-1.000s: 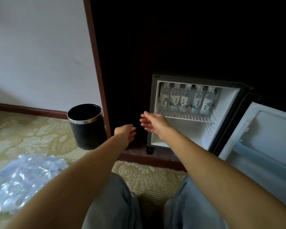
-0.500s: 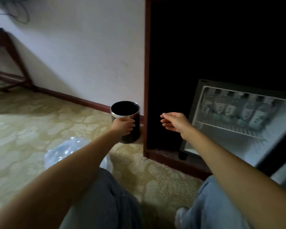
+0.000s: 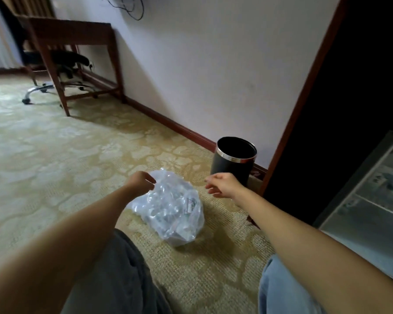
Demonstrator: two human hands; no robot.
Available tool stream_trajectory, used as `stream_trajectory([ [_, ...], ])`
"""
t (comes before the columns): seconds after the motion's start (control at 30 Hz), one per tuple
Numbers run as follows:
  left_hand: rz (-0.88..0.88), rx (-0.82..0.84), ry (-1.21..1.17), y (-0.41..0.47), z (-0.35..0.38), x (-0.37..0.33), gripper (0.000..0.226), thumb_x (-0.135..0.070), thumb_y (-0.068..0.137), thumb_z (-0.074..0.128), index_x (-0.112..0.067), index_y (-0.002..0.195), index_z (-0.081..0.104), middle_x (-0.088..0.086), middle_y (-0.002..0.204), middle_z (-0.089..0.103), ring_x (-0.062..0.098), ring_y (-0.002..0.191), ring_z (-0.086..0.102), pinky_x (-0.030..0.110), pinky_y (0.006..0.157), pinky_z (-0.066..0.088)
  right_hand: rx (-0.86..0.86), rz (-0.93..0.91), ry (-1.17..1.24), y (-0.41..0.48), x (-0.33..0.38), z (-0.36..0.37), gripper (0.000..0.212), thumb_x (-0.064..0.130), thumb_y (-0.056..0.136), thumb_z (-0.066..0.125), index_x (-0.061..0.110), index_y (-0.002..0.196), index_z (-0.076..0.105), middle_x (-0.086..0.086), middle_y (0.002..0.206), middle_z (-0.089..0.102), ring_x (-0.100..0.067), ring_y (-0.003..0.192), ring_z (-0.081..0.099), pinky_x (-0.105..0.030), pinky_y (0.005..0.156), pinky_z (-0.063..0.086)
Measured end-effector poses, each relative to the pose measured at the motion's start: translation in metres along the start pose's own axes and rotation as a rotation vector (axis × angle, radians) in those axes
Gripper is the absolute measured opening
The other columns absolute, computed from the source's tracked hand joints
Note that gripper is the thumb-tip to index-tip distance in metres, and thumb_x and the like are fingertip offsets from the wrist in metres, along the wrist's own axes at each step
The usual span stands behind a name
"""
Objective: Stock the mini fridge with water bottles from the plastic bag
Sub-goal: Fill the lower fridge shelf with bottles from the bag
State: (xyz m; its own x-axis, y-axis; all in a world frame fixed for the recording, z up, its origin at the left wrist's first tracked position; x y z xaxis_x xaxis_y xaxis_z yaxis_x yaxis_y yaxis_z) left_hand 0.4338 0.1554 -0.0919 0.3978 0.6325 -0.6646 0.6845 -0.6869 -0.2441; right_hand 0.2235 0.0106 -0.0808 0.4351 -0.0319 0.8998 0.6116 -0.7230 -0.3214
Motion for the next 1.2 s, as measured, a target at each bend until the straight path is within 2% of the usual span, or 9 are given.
stream_trajectory([
  [0.13,0.085,0.022,0.122,0.007,0.015,-0.002,0.024,-0.008,0.086,0.062,-0.012,0.109,0.069,0.008,0.113,0.066,0.019,0.087,0.060,0.026,0.075,0.045,0.095,0.034,-0.125,0.015,0.006,0.033,0.014,0.020,0.095,0.057,0.009,0.102,0.062,0.000,0.082,0.065,-0.010,0.071,0.061,-0.024,0.071,0.050],
  [0.33,0.225,0.167,0.244,0.036,0.060,-0.022,0.031,-0.013,0.088,0.061,-0.016,0.119,0.063,0.007,0.119,0.064,0.024,0.106,0.061,0.026,0.084,0.045,0.091,0.067,-0.224,0.051,-0.018,0.042,0.023,0.021,0.095,0.057,0.006,0.112,0.060,-0.001,0.087,0.065,-0.010,0.072,0.061,-0.021,0.065,0.048],
  [0.47,0.282,0.294,0.557,0.056,0.083,0.000,0.039,-0.008,0.091,0.056,-0.021,0.128,0.055,0.005,0.130,0.056,0.021,0.112,0.057,0.031,0.096,0.048,0.026,0.173,-0.199,0.077,-0.057,0.044,0.019,0.016,0.094,0.056,0.005,0.109,0.062,-0.002,0.081,0.064,-0.010,0.064,0.057,-0.020,0.056,0.045],
  [0.6,0.252,0.450,0.838,0.072,0.110,0.043,0.048,-0.005,0.091,0.053,-0.028,0.133,0.050,0.001,0.139,0.048,0.020,0.120,0.052,0.030,0.101,0.044,0.039,0.249,-0.194,0.106,-0.092,0.056,0.018,0.018,0.094,0.056,0.007,0.107,0.062,-0.005,0.092,0.065,-0.012,0.072,0.058,-0.024,0.068,0.051],
  [0.8,0.392,0.450,0.886,0.114,0.154,0.045,0.073,-0.016,0.091,0.058,-0.023,0.151,0.018,0.009,0.153,0.026,0.027,0.135,0.036,0.035,0.106,0.041,-0.007,0.277,-0.230,0.169,-0.129,0.078,0.020,0.010,0.094,0.054,0.001,0.109,0.064,-0.005,0.080,0.059,-0.011,0.061,0.051,-0.021,0.057,0.043],
  [0.87,0.378,0.426,0.911,0.135,0.166,0.040,0.087,-0.030,0.090,0.062,-0.020,0.153,0.003,0.011,0.159,0.004,0.029,0.146,0.013,0.038,0.113,0.030,-0.049,0.256,-0.225,0.192,-0.135,0.092,0.024,0.010,0.094,0.052,0.003,0.113,0.064,-0.010,0.086,0.064,-0.021,0.074,0.060,-0.028,0.069,0.050],
  [0.97,0.420,0.393,0.944,0.163,0.186,0.034,0.101,-0.048,0.086,0.061,-0.018,0.152,-0.008,0.011,0.159,-0.011,0.028,0.147,-0.008,0.042,0.120,0.012,-0.040,0.192,-0.419,0.222,-0.146,0.119,0.029,0.018,0.100,0.042,0.010,0.122,0.058,-0.015,0.122,0.061,-0.031,0.113,0.057,-0.034,0.094,0.044],
  [1.1,0.505,0.372,0.943,0.186,0.223,0.059,0.101,-0.060,0.087,0.050,-0.013,0.151,-0.012,0.009,0.160,-0.011,0.025,0.146,-0.016,0.045,0.119,-0.006,-0.135,0.120,-0.572,0.242,-0.176,0.142,0.040,0.009,0.101,0.031,0.010,0.141,0.038,-0.008,0.145,0.041,-0.023,0.134,0.039,-0.031,0.107,0.032],
  [1.2,0.563,0.282,0.962,0.199,0.244,0.075,0.097,-0.063,0.087,0.043,-0.011,0.151,-0.008,0.005,0.161,-0.006,0.023,0.146,-0.016,0.046,0.113,-0.018,-0.243,-0.008,-0.580,0.244,-0.198,0.148,0.042,0.008,0.099,0.036,0.015,0.141,0.039,-0.003,0.148,0.038,-0.016,0.136,0.035,-0.027,0.111,0.030],
])
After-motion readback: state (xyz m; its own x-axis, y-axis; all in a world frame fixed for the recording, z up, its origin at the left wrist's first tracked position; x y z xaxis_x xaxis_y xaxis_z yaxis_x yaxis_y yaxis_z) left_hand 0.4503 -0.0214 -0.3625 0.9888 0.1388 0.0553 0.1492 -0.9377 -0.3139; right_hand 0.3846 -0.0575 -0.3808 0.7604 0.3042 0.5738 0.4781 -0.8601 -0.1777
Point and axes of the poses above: each hand's wrist, its own y-axis towards the middle knuckle, its own z-axis out of the palm, x = y × z, the point moved 6 cm from there along y, towards the middle knuckle
